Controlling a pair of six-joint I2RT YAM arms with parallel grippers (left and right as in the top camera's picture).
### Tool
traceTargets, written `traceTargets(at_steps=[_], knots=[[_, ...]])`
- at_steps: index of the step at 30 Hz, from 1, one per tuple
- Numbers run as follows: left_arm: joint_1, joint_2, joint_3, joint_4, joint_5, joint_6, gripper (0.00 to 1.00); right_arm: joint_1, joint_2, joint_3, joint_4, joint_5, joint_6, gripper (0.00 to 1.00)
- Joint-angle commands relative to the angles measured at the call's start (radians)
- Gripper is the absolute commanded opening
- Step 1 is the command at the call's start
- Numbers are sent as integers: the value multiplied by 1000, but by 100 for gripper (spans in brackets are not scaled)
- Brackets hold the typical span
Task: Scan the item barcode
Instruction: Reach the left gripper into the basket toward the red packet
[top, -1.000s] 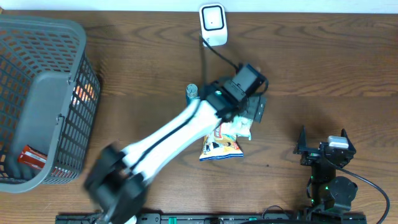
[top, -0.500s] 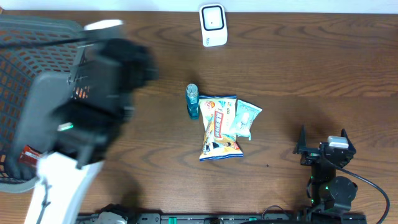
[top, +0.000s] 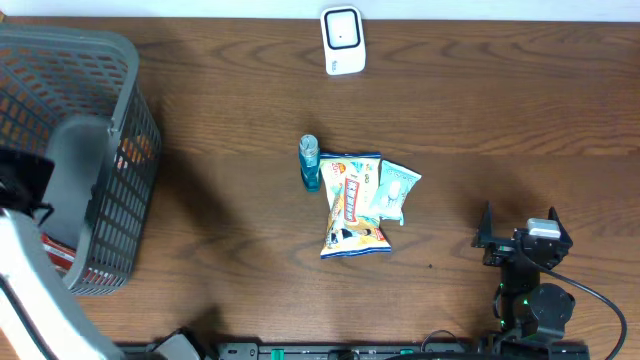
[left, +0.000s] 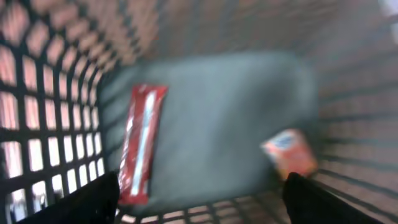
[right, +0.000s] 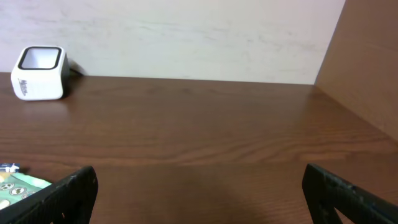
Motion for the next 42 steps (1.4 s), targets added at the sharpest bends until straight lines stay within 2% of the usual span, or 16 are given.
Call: traceTargets(at_steps=[1, 6, 14, 23, 34, 42], knots=[[95, 94, -95, 18, 84, -24, 84, -3, -5, -1, -4, -5, 12, 99], [178, 194, -198, 87, 78, 37, 83, -3, -5, -1, -4, -5, 12, 99], [257, 216, -281, 151, 38, 56, 84, -3, -5, -1, -4, -5, 12, 99], [261, 217, -393, 234, 39, 55, 84, -3, -5, -1, -4, -5, 12, 99], [261, 220, -438, 226, 39, 8, 84, -3, -5, -1, -4, -5, 12, 99], [261, 224, -572, 348, 39, -2, 84, -3, -5, -1, -4, -5, 12, 99]])
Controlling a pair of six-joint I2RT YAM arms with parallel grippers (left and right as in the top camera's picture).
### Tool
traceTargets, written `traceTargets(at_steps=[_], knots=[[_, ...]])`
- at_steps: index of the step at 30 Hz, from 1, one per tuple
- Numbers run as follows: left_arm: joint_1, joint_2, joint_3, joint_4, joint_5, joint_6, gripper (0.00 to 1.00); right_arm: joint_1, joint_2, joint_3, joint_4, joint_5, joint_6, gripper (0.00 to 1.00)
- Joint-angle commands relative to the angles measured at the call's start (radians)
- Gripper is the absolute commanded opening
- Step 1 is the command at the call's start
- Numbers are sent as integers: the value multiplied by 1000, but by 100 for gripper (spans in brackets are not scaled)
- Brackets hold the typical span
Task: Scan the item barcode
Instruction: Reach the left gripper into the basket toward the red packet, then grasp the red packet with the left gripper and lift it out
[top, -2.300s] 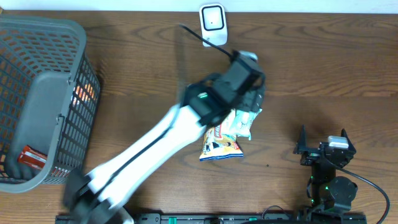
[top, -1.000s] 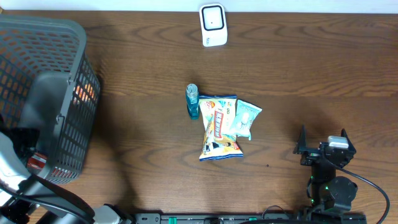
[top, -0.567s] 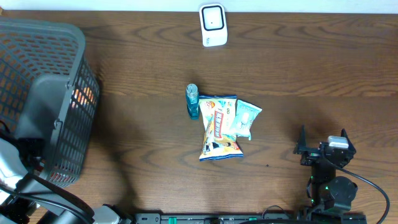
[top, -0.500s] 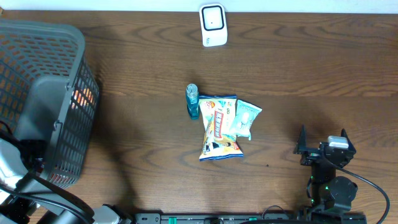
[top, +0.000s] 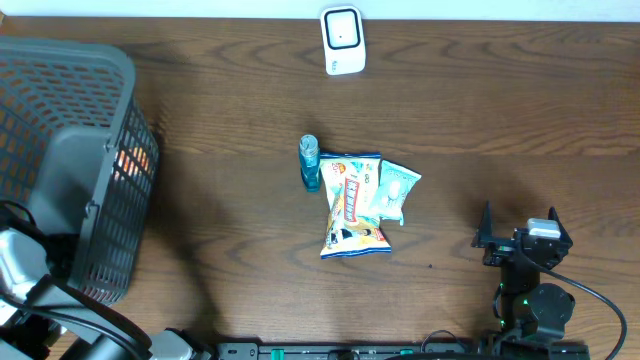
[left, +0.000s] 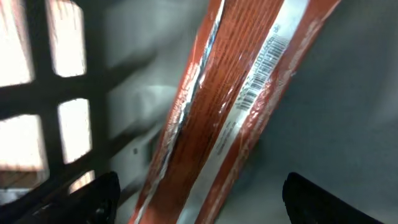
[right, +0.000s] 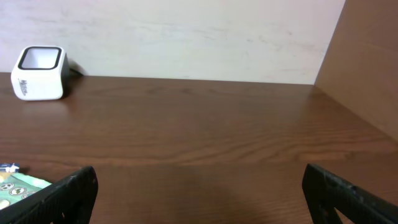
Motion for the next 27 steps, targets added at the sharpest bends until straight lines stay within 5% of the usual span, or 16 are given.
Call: traceTargets(at_steps=[1, 6, 12, 19, 27], knots=[[11, 12, -59, 30, -24, -18, 84, -3, -5, -1, -3, -5, 12, 99], [11, 12, -119, 86, -25, -31, 76, -3, -5, -1, -3, -5, 12, 99], [11, 12, -146, 92, -9, -107, 9, -3, -5, -1, -3, -5, 12, 99], [8, 3, -111, 86, 50, -99, 7, -3, -5, -1, -3, -5, 12, 99], [8, -110, 154, -52, 82, -69, 7, -3, -5, -1, -3, -5, 12, 99]])
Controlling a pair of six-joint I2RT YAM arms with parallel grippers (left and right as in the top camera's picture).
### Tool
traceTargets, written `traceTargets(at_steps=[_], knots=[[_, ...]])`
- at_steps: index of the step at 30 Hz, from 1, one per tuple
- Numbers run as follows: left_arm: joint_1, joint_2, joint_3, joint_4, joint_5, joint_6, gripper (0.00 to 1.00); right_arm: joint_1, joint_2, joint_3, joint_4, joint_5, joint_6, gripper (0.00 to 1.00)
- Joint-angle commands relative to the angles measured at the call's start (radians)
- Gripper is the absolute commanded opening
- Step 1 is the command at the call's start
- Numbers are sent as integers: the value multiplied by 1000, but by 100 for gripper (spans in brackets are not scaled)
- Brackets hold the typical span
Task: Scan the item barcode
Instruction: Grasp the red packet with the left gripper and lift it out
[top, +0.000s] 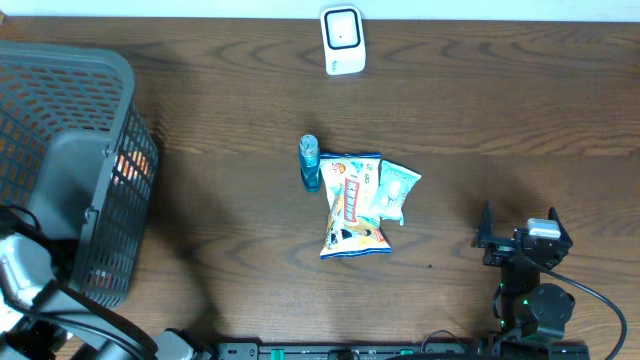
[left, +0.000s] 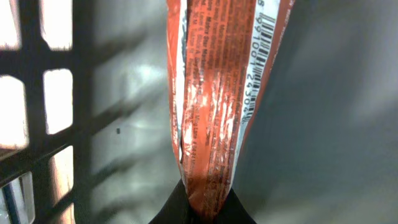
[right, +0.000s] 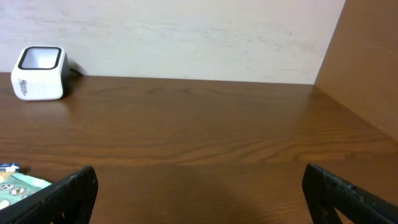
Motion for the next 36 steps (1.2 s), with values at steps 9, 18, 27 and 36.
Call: traceTargets(at_steps=[9, 18, 27, 36], knots=[[0, -220, 428, -31, 530, 105, 7, -3, -5, -1, -3, -5, 12, 99], [-370, -433, 518, 11, 741, 105, 7, -3, -5, -1, -3, -5, 12, 99], [-924, -451, 509, 2, 437, 132, 7, -3, -5, -1, -3, -5, 12, 99], [-1282, -261, 499, 7, 195, 132, 7, -3, -5, -1, -3, -5, 12, 99]])
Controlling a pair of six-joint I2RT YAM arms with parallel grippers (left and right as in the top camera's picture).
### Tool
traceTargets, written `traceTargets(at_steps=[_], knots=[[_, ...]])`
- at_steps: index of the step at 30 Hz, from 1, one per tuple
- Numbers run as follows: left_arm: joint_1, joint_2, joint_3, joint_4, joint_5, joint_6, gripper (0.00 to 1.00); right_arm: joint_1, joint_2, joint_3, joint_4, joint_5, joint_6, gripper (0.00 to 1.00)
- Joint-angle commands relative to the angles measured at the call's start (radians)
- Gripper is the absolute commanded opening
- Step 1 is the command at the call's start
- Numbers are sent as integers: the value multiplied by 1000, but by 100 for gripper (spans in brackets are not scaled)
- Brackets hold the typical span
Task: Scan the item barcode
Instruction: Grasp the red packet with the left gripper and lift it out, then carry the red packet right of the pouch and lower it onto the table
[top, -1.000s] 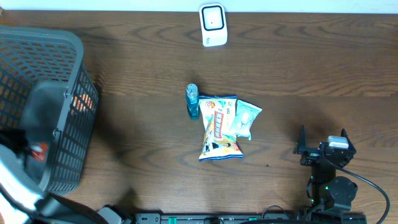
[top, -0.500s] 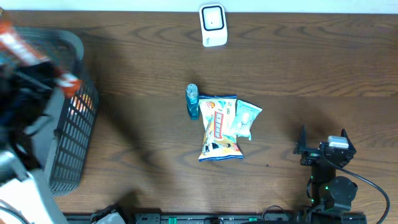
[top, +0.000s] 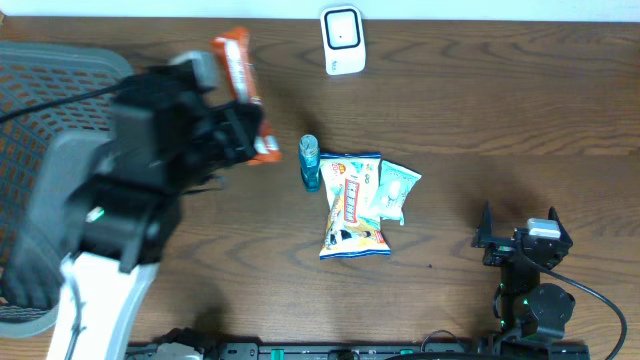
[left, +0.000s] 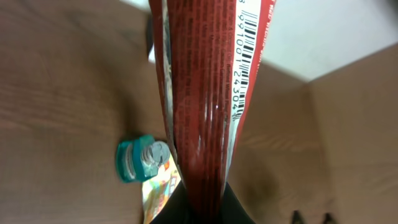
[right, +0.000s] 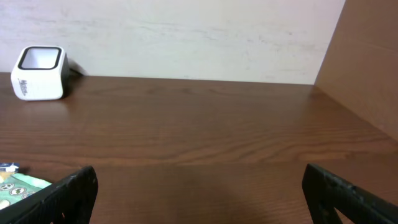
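Note:
My left gripper (top: 255, 140) is shut on a long red snack wrapper (top: 240, 80), held up over the table left of the scanner. In the left wrist view the wrapper (left: 202, 106) fills the middle, its barcode (left: 244, 68) facing the camera, jaws pinched on its lower end (left: 202, 208). The white barcode scanner (top: 341, 40) stands at the table's far edge; it also shows in the right wrist view (right: 38, 73). My right gripper (right: 199, 186) rests open at the front right (top: 520, 235), holding nothing.
A grey mesh basket (top: 40, 90) stands at the left edge. In the middle lie a small teal bottle (top: 309, 160), a colourful snack bag (top: 352, 205) and a pale green packet (top: 397, 190). A wall runs behind the scanner.
My left gripper, then down in the basket shut on the red wrapper, is now out over the table left of the scanner, still holding it. The right arm has not moved.
My left gripper was open above the basket floor, where the red wrapper and an orange packet lay. Then it was open close over the wrapper. Then it was shut on the wrapper's end in the basket, and now holds it above the table.

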Motion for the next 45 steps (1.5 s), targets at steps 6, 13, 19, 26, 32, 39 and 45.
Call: traceTargets(at_steps=[6, 13, 19, 26, 32, 39, 45], knots=[[-141, 196, -1, 15, -124, 19, 7, -3, -5, -1, -3, -5, 12, 99], [-153, 249, -1, 41, -124, 18, 7, -3, -5, -1, -3, -5, 12, 99], [-163, 249, -1, 45, -107, 19, 7, -3, -5, -1, -3, -5, 12, 99], [-231, 249, -1, 68, -108, 52, 7, -3, -5, -1, -3, -5, 12, 99], [-280, 270, -1, 80, -137, 64, 7, -3, -5, -1, -3, -5, 12, 99], [-329, 366, -2, 96, -137, 64, 7, -3, -5, -1, -3, -5, 12, 99], [-414, 469, -2, 165, -126, 63, 7, -3, -5, -1, -3, -5, 12, 99]])
